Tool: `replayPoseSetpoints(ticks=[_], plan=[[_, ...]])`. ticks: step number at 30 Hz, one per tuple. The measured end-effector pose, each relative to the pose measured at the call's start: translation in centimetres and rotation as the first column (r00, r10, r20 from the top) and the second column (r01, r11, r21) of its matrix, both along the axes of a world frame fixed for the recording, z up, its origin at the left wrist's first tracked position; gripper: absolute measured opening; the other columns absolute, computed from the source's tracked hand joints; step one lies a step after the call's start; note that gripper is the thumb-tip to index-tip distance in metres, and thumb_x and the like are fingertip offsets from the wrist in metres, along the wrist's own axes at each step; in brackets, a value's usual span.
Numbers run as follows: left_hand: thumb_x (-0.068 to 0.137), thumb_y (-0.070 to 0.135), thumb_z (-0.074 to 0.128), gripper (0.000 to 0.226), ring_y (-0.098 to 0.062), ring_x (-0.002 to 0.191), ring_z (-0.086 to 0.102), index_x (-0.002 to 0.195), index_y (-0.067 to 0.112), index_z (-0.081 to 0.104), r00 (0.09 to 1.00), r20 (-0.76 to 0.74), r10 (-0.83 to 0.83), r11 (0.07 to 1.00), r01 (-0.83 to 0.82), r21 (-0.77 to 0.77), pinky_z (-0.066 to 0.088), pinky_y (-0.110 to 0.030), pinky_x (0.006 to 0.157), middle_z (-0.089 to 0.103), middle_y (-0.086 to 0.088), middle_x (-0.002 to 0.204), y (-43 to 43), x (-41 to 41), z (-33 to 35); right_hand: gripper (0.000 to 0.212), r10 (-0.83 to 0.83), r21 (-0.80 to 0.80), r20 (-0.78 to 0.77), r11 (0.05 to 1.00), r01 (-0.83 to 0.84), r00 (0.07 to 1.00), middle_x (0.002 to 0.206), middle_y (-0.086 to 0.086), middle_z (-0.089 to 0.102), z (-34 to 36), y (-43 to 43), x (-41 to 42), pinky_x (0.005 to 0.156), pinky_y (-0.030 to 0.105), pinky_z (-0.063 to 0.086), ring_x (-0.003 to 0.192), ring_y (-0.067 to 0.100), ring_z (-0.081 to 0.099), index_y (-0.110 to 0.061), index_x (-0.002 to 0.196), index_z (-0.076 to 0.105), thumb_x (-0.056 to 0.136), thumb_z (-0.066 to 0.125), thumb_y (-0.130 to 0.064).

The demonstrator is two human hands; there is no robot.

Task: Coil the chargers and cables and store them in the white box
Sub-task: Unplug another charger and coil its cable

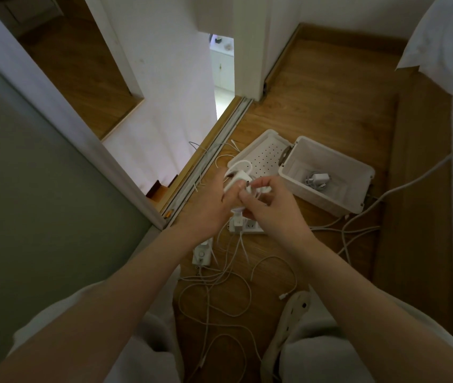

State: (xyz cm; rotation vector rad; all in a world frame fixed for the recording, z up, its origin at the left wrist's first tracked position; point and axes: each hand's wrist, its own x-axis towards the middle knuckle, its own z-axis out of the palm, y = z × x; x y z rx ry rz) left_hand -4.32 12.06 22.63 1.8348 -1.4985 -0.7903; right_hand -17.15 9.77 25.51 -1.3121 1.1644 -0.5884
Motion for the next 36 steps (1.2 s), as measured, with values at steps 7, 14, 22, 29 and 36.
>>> replayPoseSetpoints(ticks=[7,14,22,29,36], plan=[[0.098,0.037,0.037,0.032,-0.016,0.088,0.059,0.121,0.017,0.044,1.000,0.027,-0.015,0.999,0.017,-0.052,0.055,-0.038,0.074,0.056,-0.004,0.103,-0.1,0.1,0.0,0.011,0.033,-0.157,-0.193,0.986,-0.064,0.981,0.092,0.005,0.064,-0.5,-0.6,-0.3,0.071,0.028,0.054,0.079,0.015,0.063,-0.017,0.092,0.058,0.090,0.058,-0.028],[0.095,0.044,0.040,0.036,-0.016,0.089,0.057,0.122,0.021,0.043,0.996,0.076,-0.040,0.999,0.038,0.023,0.053,-0.037,0.076,0.054,-0.002,0.106,-0.2,0.6,-0.9,0.014,-0.113,-0.363,-0.241,0.931,0.018,0.964,0.093,-0.004,0.056,-0.6,-0.8,-0.5,0.060,0.007,0.042,0.078,0.005,0.052,-0.011,0.104,0.055,0.095,0.049,-0.021],[0.097,0.036,0.039,0.023,-0.017,0.085,0.063,0.116,0.023,0.040,0.999,0.023,-0.030,0.999,0.029,0.013,0.055,-0.044,0.077,0.059,0.002,0.099,-0.8,0.9,0.6,0.007,-0.213,-0.272,0.148,0.930,0.247,0.966,0.095,0.002,0.063,1.7,-0.4,-1.0,0.077,0.027,0.055,0.088,0.014,0.063,-0.012,0.100,0.051,0.096,0.045,-0.014],[0.097,0.038,0.041,0.035,-0.020,0.090,0.062,0.128,0.021,0.039,0.999,0.030,-0.023,1.000,0.024,-0.001,0.054,-0.046,0.079,0.060,-0.005,0.106,-1.3,0.6,1.0,0.007,-0.185,-0.309,0.264,0.914,0.265,0.947,0.090,-0.001,0.061,2.4,0.0,-1.1,0.083,0.029,0.055,0.088,0.011,0.063,-0.014,0.095,0.048,0.097,0.043,-0.009],[0.095,0.045,0.043,0.035,-0.013,0.088,0.061,0.124,0.024,0.042,0.999,0.029,-0.031,0.999,0.032,-0.004,0.055,-0.046,0.077,0.059,0.001,0.105,-0.9,1.0,0.2,0.011,-0.174,-0.198,0.311,0.950,0.243,0.934,0.090,0.003,0.061,1.9,0.1,-1.2,0.079,0.025,0.055,0.084,0.012,0.063,-0.009,0.098,0.050,0.097,0.039,-0.007]])
